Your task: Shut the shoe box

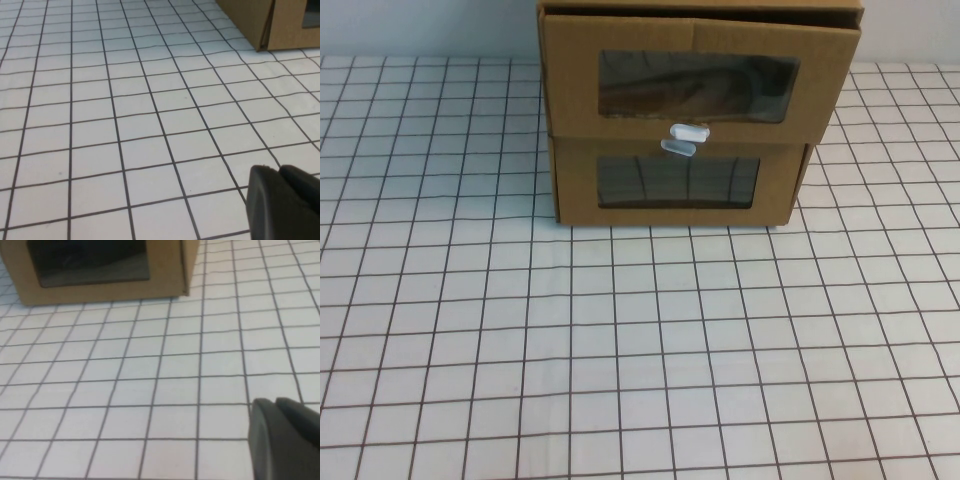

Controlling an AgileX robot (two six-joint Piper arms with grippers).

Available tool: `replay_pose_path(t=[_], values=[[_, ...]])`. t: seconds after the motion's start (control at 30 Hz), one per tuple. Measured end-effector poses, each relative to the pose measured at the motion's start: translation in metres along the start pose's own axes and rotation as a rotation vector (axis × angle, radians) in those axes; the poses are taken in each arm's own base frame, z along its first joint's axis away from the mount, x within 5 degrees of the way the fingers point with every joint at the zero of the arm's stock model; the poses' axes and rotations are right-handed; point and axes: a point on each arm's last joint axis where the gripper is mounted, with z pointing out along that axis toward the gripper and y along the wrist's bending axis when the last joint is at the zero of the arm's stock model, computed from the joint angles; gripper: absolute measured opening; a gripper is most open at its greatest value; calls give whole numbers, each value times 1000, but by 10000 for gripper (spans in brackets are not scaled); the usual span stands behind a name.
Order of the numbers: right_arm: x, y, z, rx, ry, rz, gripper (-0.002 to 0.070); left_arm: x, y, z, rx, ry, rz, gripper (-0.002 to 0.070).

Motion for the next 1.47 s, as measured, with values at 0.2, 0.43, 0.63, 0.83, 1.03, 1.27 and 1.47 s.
replay_pose_path(t=[0.2,0.43,0.63,0.83,1.03,1.27,1.47], values=[[18,-9,4,109,-7,10,-14,0,0,0,0,0,0,-5],[18,-11,3,148,-14,5,-14,0,0,0,-2,0,-1,-5],[18,-11,3,149,-17,5,-14,0,0,0,-2,0,-1,-5],[18,-11,3,149,-18,5,-14,0,0,0,-2,0,-1,-5],[18,-11,3,149,-18,5,-14,0,0,0,-2,0,-1,-5],[18,-11,3,149,-18,5,-14,0,0,0,-2,0,-1,-5],[18,-11,3,149,-18,5,-14,0,0,0,-2,0,-1,-5]])
